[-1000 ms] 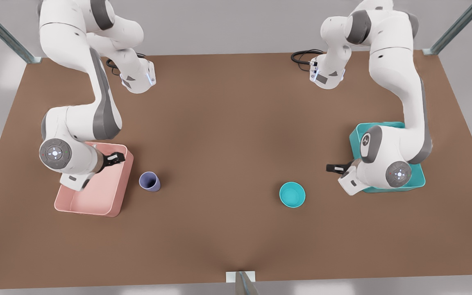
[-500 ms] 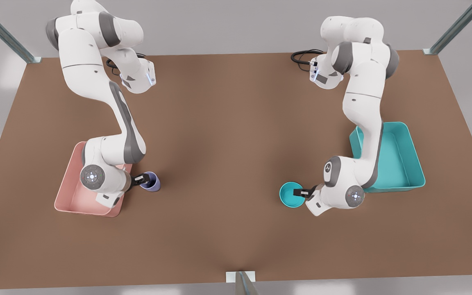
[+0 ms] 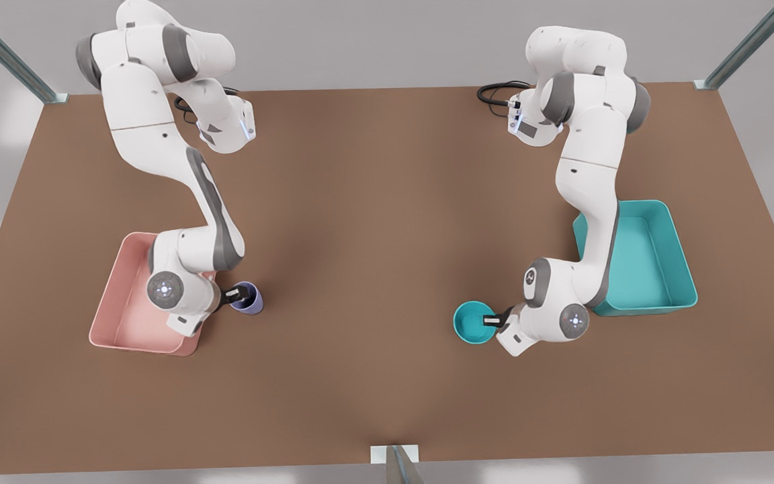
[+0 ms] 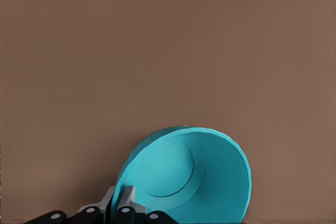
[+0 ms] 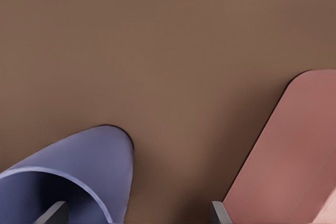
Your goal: Put the bowls and cups in different boxes
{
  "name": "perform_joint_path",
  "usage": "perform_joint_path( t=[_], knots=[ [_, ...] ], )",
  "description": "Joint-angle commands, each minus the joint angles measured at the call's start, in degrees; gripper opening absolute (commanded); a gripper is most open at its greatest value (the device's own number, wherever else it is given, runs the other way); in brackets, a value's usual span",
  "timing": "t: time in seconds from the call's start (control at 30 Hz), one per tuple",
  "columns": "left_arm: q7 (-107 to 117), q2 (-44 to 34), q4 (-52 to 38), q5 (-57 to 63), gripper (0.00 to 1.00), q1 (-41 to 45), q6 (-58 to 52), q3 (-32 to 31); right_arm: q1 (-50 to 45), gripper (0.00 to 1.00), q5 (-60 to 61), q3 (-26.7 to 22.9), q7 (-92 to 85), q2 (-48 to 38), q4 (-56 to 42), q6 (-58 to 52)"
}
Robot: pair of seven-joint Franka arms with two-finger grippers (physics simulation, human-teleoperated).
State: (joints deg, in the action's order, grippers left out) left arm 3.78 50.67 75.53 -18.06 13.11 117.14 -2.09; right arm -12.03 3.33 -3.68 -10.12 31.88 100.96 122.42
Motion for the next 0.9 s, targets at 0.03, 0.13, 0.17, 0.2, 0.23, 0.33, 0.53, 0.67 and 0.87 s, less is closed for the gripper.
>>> perform_joint_path(
  t=[0.03, 0.13, 0.17, 0.2, 0.23, 0.33, 0.53, 0.67, 0.87],
  knots=[
    [4.8, -4.1, 0.0, 0.1, 0.21, -1.3, -6.1, 0.5, 0.0, 1.0, 0.1, 0.0, 0.1, 0.6, 0.2, 3.6],
    [4.4, -11.4, 0.0, 1.8, 0.21, -4.8, -17.6, 3.5, 0.0, 0.89, 0.1, 0.0, 0.0, 1.0, 0.2, 4.1],
    [0.4, -14.6, 0.1, 3.7, 0.21, -7.9, -22.7, 5.7, 0.0, 0.67, 0.0, 0.0, 0.0, 1.0, 0.1, 4.1],
    [-3.3, -19.7, 4.2, 3.7, 0.21, -9.2, -24.2, 10.3, -0.1, 0.56, 0.0, 0.0, -0.1, 1.3, 0.1, 4.1],
    [-7.4, -23.9, 9.0, 3.8, 0.21, -9.6, -23.6, 14.8, -0.1, 0.56, 0.0, 0.0, -0.1, 1.5, -0.1, 4.1],
    [-12.4, -27.8, 14.5, 7.1, 0.21, -14.0, -23.6, 19.7, -0.2, 0.48, 0.0, 0.0, -0.2, 2.2, -0.4, 4.1],
    [-19.2, -28.7, 28.3, 10.1, 0.21, -17.6, -13.5, 21.3, -0.6, 0.21, 0.5, 0.2, 0.4, 1.3, -2.3, 2.9],
    [-19.2, -26.2, 34.8, 10.1, 0.21, -17.9, -1.1, 21.3, 0.0, 0.21, 0.7, 0.2, -2.5, -3.1, -8.3, -3.4],
    [-20.5, -22.3, 34.8, 9.7, 0.33, -18.3, 2.1, 21.3, 10.8, 0.21, -1.6, -2.4, -25.6, -8.8, -11.0, -13.0]
  ],
)
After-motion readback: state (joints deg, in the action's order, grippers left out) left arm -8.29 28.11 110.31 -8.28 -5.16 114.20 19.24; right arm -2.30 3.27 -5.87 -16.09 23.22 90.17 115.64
